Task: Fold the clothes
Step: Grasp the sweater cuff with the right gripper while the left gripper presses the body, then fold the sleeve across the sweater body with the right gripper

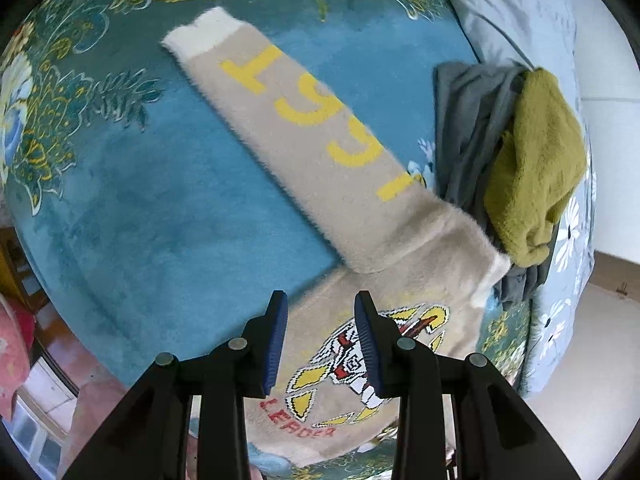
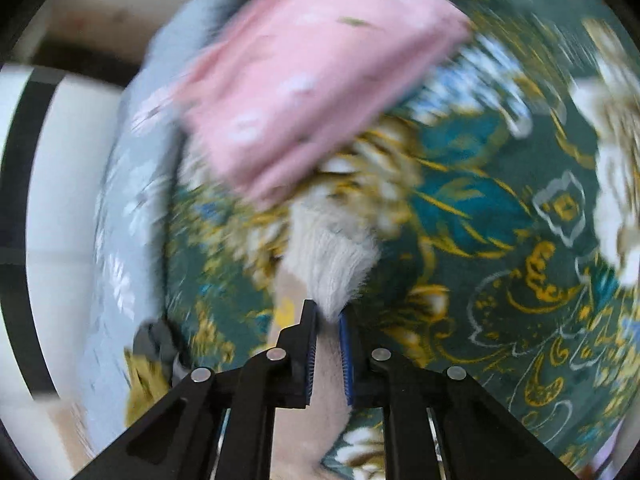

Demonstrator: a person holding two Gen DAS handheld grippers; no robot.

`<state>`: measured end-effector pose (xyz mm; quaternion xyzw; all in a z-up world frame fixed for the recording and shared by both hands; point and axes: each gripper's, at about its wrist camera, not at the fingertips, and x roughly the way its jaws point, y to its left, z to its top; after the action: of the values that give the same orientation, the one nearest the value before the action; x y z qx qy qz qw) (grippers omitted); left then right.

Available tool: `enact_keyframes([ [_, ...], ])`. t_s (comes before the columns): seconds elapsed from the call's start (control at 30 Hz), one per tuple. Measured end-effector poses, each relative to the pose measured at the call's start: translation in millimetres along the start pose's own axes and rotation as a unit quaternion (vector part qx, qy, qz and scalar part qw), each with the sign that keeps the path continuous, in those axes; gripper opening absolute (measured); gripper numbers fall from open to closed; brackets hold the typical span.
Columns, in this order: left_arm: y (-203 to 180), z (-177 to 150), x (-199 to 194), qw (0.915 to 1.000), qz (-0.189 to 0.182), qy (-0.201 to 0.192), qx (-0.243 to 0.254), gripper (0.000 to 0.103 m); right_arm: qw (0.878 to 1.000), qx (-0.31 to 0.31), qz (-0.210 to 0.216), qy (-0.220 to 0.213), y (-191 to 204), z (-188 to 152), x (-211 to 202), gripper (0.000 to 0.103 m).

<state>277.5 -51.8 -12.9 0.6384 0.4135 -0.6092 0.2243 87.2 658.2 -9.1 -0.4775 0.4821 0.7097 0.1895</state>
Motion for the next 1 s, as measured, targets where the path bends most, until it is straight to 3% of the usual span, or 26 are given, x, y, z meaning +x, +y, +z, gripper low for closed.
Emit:
enact_keyframes([
  [0.1,17.6,4.8,-8.6,0.9995,-0.016,-0.006,-0.027,0.035,0.996,-0.086,0.027,-0.005,47.0,-24.7,-23.5,0.011],
  [0.23,41.6,15.3,-18.6,0.9972,-0.037,-0.018,-0.062,0.035,0.980,-0.187,0.065,0.007,102.4,-71.1,-50.9,0.011],
  [0.43,79.0,36.5,-28.3,0.9917,-0.062,-0.035,-0.107,0.035,0.931,-0.343,0.106,0.065,189.2,-197.8,-51.3,0.011],
  [0.47,85.4,39.6,-28.7,0.9906,-0.064,-0.037,-0.115,0.035,0.918,-0.373,0.107,0.081,203.3,-229.2,-45.8,0.011],
  [0.67,123.6,55.2,-26.1,0.9823,-0.076,-0.039,-0.166,0.035,0.872,-0.456,0.084,0.158,233.2,-351.1,-4.5,0.011],
  [0.8,141.6,66.4,-22.9,0.9789,-0.081,-0.038,-0.184,0.035,0.838,-0.508,0.032,0.198,236.8,-416.9,42.5,0.011],
  [1.0,159.2,84.3,-14.5,0.9747,-0.084,-0.036,-0.204,0.041,0.802,-0.545,-0.046,0.240,222.2,-474.8,96.5,0.012],
])
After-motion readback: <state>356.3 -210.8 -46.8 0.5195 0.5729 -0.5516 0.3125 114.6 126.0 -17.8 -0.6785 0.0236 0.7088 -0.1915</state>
